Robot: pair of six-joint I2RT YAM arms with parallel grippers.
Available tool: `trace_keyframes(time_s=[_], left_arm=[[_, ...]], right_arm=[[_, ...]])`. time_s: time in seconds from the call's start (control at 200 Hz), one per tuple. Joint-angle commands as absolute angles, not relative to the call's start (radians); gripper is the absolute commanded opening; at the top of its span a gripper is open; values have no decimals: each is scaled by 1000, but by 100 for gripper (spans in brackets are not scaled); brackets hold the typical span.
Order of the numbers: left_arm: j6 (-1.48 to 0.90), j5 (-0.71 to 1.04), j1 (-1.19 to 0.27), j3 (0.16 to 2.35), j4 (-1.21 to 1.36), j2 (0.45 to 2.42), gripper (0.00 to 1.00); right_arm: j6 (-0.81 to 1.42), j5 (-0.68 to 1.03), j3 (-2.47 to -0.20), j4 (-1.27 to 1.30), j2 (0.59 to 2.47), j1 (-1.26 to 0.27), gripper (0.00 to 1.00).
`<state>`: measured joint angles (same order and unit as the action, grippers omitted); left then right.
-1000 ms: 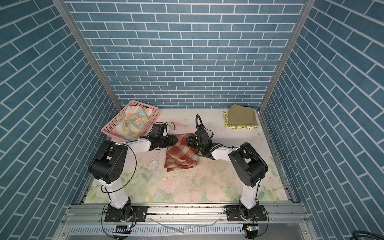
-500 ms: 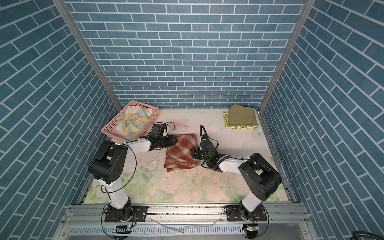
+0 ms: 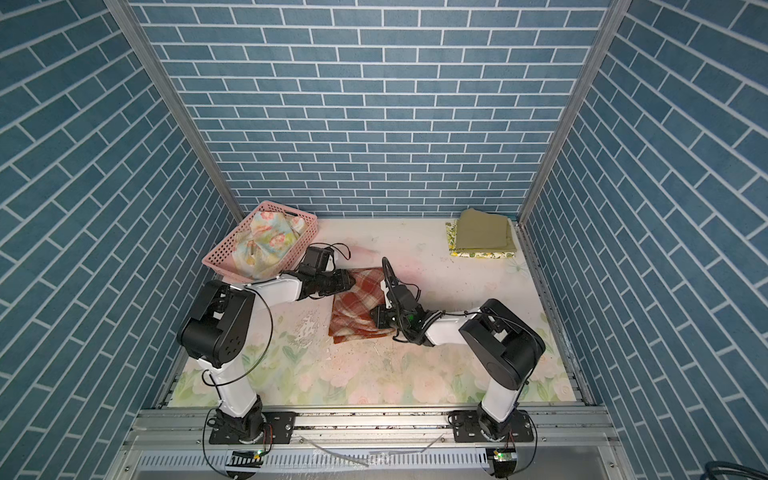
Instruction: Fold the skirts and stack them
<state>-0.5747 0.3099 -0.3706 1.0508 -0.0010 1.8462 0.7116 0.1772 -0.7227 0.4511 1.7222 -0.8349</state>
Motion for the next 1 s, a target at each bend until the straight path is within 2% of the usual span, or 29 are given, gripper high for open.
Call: trace_keyframes(time_s=[0.0,0.165,0.335,0.5,0.735,0.995], left_arm=[[-587,288,-361,1051,-107,1882,55],[-589,283,-361,1057,-116,1886,55],[-591,288,-362,1082,-143,1858,56],[-586,285,-371,1122,-196,1758,61],[-625,276,-436,1092,-197,1611,63],[-724,267,-534,855,-71,1541,62]], right_arm=[[681,171,-636,476,1708,-881,22],[675,129,-562,433,1640,-896,19],[624,94,-596,326,1511,-894,20],[609,52,-659,268,1429,-866,21],[682,65,-702,274,1455,-784,21],[765,61,-662,305,1517,-764,20]])
